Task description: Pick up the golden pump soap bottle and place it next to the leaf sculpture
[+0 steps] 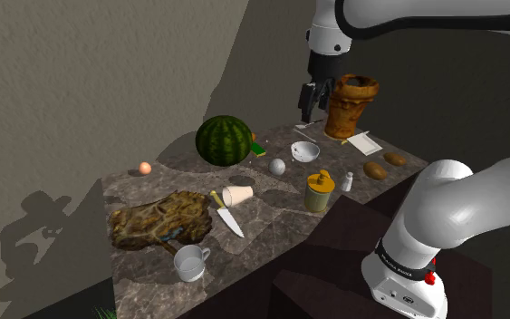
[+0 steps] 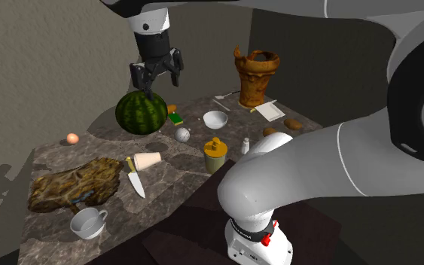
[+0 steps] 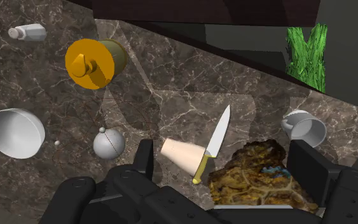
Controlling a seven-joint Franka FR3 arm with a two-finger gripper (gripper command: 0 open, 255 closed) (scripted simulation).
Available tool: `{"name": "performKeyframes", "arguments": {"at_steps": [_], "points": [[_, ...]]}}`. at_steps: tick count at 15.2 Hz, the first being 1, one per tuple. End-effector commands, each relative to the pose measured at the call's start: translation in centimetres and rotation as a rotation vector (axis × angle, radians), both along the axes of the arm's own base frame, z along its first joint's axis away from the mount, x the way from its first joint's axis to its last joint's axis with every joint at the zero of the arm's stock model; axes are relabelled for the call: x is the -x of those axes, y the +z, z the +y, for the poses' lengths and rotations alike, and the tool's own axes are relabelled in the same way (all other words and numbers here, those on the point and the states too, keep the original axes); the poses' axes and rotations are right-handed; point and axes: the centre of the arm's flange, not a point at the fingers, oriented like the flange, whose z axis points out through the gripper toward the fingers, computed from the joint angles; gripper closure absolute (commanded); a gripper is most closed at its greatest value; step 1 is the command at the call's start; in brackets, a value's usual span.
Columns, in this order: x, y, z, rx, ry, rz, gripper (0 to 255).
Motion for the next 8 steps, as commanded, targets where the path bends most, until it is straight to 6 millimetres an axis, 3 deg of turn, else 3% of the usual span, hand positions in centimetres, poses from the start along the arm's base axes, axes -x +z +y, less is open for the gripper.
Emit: {"name": "performKeyframes", "arguments": {"at_steps": [1,8], "points": [[0.0,0.0,0.0,0.0,0.0,0.0,0],[-1.1,-7.1,-5.9,-0.012,-0.004,0.011,0]]}}
